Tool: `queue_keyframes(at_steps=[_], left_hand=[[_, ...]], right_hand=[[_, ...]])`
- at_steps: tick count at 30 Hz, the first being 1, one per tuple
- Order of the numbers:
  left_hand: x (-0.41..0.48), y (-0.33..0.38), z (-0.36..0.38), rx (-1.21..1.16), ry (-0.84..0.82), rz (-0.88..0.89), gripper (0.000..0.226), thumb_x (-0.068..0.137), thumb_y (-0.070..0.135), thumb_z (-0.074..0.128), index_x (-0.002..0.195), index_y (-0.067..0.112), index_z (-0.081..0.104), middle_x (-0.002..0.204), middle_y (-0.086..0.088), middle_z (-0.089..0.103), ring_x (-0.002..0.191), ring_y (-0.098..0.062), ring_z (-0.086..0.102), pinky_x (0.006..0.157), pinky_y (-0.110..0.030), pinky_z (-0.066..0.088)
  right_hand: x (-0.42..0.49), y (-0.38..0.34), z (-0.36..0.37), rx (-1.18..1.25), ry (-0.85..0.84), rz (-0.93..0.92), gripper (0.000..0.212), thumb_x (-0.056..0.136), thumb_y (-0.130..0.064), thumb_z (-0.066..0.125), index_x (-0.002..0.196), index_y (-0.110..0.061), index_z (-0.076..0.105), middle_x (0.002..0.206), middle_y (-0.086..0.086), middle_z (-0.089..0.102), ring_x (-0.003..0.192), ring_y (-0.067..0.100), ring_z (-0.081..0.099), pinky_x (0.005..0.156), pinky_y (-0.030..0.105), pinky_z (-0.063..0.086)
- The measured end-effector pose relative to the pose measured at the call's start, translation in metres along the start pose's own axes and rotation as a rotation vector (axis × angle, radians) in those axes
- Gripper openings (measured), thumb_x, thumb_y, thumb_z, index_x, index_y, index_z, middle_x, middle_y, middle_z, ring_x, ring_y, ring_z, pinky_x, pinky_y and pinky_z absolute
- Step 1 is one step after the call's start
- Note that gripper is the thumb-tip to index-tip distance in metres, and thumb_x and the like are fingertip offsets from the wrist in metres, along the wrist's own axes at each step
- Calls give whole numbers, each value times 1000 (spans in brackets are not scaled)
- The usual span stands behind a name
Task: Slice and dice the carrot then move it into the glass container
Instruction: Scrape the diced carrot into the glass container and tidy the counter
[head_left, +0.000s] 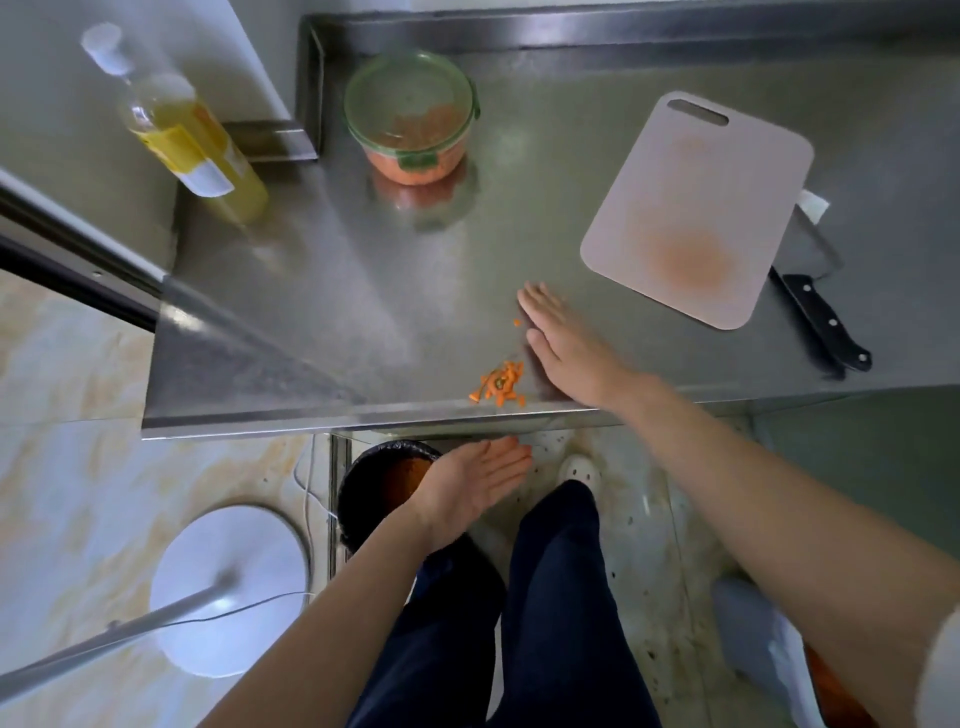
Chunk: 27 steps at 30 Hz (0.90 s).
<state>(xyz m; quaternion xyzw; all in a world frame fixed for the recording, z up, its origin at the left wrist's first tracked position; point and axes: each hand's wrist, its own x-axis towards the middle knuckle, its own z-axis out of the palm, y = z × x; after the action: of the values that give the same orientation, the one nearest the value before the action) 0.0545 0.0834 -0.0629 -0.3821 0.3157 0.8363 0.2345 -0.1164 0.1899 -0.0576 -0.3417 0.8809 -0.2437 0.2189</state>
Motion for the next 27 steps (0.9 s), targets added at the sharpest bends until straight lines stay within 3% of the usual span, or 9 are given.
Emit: queue_keyframes(at_steps=[2, 5, 9, 11, 15, 17, 21, 24, 27], left_hand=[[14, 6, 6, -186, -22, -65, 45, 102, 23, 25, 134, -4, 42, 135, -21, 50, 126, -31, 47, 98, -38, 42], [26, 13, 14, -229, -59, -90, 46, 103, 25, 26, 128, -8, 45, 124, -22, 57, 121, -32, 51, 96, -42, 43], [31, 14, 13, -229, -97, -50, 41, 102, 27, 27, 111, -2, 55, 84, -16, 70, 79, -23, 70, 70, -33, 58], [32, 13, 10, -241, -101, -3, 38, 96, 30, 35, 101, 2, 59, 80, -12, 69, 69, -19, 68, 63, -30, 58], [37, 12, 3, -197, -178, -4, 47, 88, 30, 35, 92, 1, 72, 96, -14, 70, 85, -21, 69, 75, -29, 58], [38, 14, 0, -119, -209, -35, 48, 94, 24, 27, 106, -3, 65, 106, -17, 68, 98, -25, 66, 90, -30, 53], [43, 11, -2, -154, -170, -35, 45, 101, 24, 26, 106, -3, 61, 102, -19, 67, 92, -25, 67, 86, -34, 54], [41, 12, 0, -167, -191, -39, 47, 101, 25, 28, 113, -4, 63, 112, -26, 63, 101, -32, 65, 95, -41, 47], [42, 13, -3, -138, -177, -28, 43, 96, 22, 34, 106, -2, 68, 108, -23, 65, 97, -30, 66, 93, -40, 50]], right_hand=[[-4, -2, 10, -15, -56, -119, 54, 96, -19, 23, 148, -2, 22, 157, 12, 19, 146, 18, 10, 113, 15, -4], [-27, -8, 22, -53, -117, -288, 53, 95, -4, 28, 148, -4, 24, 156, 7, 24, 144, 9, 11, 118, 18, 1], [-57, -16, 27, -84, -216, -403, 59, 91, 8, 35, 148, -7, 27, 156, 2, 22, 144, 8, 9, 119, 21, 2], [-68, -16, 30, -83, -238, -432, 57, 92, 4, 39, 147, -7, 30, 155, 2, 24, 144, 8, 11, 120, 24, 6], [-85, -11, 32, -51, -270, -459, 49, 94, -3, 38, 142, -8, 41, 152, 3, 34, 143, 9, 21, 118, 26, 18], [-96, -10, 32, -66, -273, -501, 45, 93, -2, 39, 137, -8, 48, 147, 3, 44, 140, 9, 29, 116, 28, 25], [-104, -6, 22, -33, -75, -420, 44, 94, -10, 34, 134, -8, 52, 142, 4, 48, 135, 12, 39, 114, 27, 29], [-93, -8, 11, -37, 47, -140, 48, 101, -27, 23, 146, -12, 32, 152, -4, 22, 142, 6, 14, 120, 28, 12], [-88, -18, 19, -162, -55, 7, 54, 101, -38, 14, 149, -17, -1, 152, -9, -14, 137, 2, -24, 118, 26, -10]])
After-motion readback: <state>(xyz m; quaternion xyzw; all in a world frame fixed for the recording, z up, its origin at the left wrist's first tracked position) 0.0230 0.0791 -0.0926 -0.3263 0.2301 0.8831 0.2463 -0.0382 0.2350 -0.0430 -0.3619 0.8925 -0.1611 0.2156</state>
